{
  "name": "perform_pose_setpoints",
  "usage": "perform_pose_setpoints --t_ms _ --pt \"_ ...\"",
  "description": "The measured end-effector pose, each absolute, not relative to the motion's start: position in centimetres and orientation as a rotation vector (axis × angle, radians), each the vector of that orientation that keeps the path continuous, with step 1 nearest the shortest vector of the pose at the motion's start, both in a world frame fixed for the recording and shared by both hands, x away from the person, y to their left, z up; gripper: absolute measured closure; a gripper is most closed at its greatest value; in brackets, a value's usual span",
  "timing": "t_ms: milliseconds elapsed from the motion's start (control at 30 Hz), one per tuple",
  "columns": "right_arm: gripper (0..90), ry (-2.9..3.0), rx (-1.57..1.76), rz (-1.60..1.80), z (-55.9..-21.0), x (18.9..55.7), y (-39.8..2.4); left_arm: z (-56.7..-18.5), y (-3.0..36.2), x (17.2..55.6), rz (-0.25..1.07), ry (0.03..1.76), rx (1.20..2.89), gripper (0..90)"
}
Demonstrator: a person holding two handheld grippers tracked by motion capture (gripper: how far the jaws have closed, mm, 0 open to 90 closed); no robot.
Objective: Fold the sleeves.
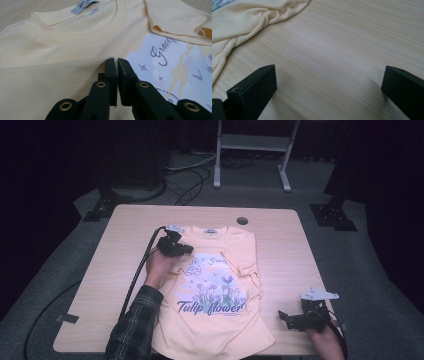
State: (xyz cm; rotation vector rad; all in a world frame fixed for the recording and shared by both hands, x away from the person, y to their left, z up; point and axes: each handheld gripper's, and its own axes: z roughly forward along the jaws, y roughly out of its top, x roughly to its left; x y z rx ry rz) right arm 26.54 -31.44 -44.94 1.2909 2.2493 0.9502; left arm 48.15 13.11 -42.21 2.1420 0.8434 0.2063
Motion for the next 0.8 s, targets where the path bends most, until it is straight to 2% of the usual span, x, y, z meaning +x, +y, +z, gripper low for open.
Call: perform_pose_setpoints --t_ms 300,533,800 --pt "0.0 2.249 1.291 0.95 -44.94 26.54 -31.44 -42.51 12.79 48.23 0.204 0.85 2.166 82.3" --pt "0.0 2.249 1.291 0.95 -44.94 26.54 -31.44 -42.48 12.9 48.16 0.195 0.851 2.177 72.2" --pt "0.0 2.249 1.291 0.95 -44.94 26.54 -31.44 -42.23 13.01 48.12 0.222 0.872 2.167 56.0"
